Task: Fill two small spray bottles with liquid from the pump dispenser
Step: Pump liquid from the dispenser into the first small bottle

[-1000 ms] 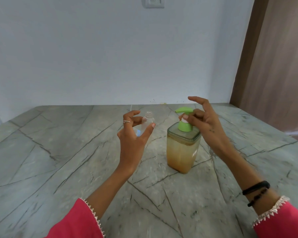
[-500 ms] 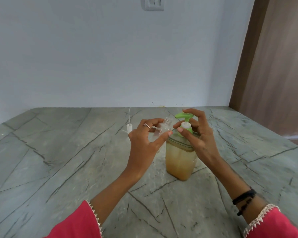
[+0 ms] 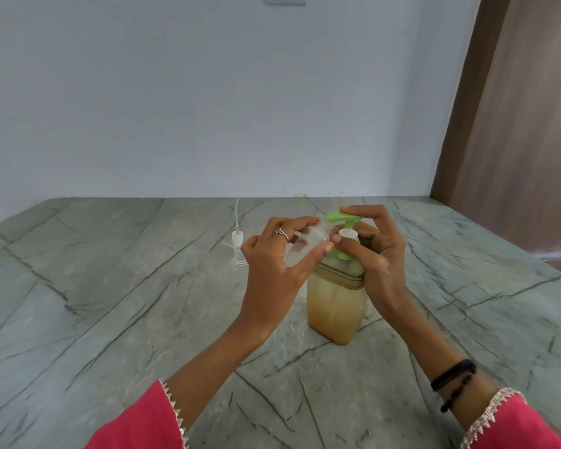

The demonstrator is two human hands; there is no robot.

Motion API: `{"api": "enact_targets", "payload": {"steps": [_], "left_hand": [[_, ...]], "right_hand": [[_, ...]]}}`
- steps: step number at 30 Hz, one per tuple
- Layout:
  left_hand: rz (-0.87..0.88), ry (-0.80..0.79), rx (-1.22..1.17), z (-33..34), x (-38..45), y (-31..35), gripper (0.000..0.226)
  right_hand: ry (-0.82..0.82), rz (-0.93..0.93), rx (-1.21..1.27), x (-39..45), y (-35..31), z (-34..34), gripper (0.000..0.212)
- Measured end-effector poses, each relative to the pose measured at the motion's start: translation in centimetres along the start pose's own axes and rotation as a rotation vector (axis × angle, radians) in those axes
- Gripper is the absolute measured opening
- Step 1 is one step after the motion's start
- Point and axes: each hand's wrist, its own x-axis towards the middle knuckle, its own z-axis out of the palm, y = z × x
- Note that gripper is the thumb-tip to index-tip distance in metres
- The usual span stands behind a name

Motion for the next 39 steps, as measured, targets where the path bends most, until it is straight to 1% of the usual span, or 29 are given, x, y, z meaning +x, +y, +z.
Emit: {"api": "enact_targets", "payload": {"steps": [2, 4, 7, 10, 18, 24, 27, 32, 39], "left_hand": [[0.009, -0.014, 0.025, 0.05, 0.26, -0.02, 0.029], [0.028, -0.033, 0.062, -0.04, 0.34, -0.09, 0.034], [0.056, -0.044, 0.102, -0.07, 0.14, -0.50, 0.032], [0.057, -0.036, 0.103, -0.09, 0.07, -0.62, 0.030], [0.026, -0.020, 0.087, 0.02, 0.34, -0.34, 0.037], [0.024, -0.018, 0.081, 0.04, 0.32, -0.33, 0.039], [0.023, -0.017, 0.074, 0.04, 0.29, -0.42, 0.039], [0.031, -0.013, 0.091, 0.08, 0.32, -0.44, 0.042], [0.024, -0.006, 0.082, 0.04, 0.00, -0.45, 0.038]], "right_hand": [[0.020, 0.027, 0.033, 0.15, -0.13, 0.03, 0.027], [0.023, 0.061, 0.062, 0.35, -0.34, 0.06, 0.022], [0.016, 0.089, 0.066, 0.70, -0.41, 0.02, 0.018], [0.013, 0.074, 0.058, 0.72, -0.49, -0.02, 0.018], [-0.078, 0.025, 0.018, -0.03, -0.11, -0.31, 0.028], [-0.166, -0.006, -0.156, -0.11, -0.34, -0.88, 0.034], [-0.194, -0.002, -0.169, -0.08, -0.65, -0.83, 0.038], [-0.156, 0.012, -0.100, -0.06, -0.63, -0.67, 0.034], [-0.077, 0.082, 0.019, 0.32, -0.56, -0.20, 0.032]]}}
